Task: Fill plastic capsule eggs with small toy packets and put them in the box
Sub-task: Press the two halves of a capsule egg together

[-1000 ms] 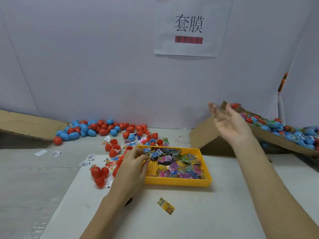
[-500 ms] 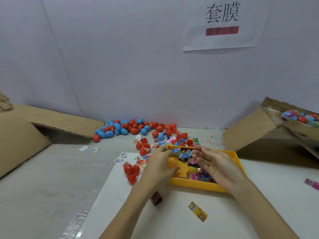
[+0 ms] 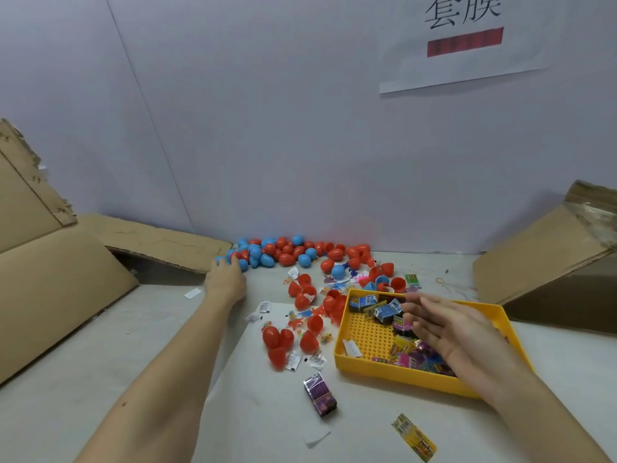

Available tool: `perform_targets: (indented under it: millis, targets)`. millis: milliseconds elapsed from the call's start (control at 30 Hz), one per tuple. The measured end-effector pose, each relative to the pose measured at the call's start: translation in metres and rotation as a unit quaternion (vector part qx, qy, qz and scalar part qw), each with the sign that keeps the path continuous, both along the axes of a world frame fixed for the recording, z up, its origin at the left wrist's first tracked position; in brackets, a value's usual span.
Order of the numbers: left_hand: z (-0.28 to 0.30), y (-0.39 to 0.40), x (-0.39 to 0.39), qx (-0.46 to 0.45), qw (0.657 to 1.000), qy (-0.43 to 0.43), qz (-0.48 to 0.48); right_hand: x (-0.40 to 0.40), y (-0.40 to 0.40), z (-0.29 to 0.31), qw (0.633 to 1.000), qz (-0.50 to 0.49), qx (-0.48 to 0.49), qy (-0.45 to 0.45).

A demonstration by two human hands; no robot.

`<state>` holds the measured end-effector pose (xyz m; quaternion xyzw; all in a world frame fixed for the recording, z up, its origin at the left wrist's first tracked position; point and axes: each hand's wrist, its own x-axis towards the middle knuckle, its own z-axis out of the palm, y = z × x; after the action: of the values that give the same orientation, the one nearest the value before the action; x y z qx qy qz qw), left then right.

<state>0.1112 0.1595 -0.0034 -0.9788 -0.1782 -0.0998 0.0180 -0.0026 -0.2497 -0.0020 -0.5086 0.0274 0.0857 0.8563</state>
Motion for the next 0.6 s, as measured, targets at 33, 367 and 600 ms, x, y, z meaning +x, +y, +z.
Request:
perform_targets:
  millis: [33,367,600]
  targets:
    - [-0.005,0.003,0.002,-0.002,1.0,-0.002,-0.008,0.0,0.0,0.0,1.0,0.0,-0.001,0.0]
    - [0.001,0.031,-0.001,-0.023,0.999,0.021,-0.042,-0.002,0.0,0.001,0.999,0.003,-0.037,-0.01]
    - [0.009,-0.029,-0.046,-0.099,0.984,-0.068,-0.129,-0.004,0.002,0.004,0.998,0.005,-0.064,-0.008]
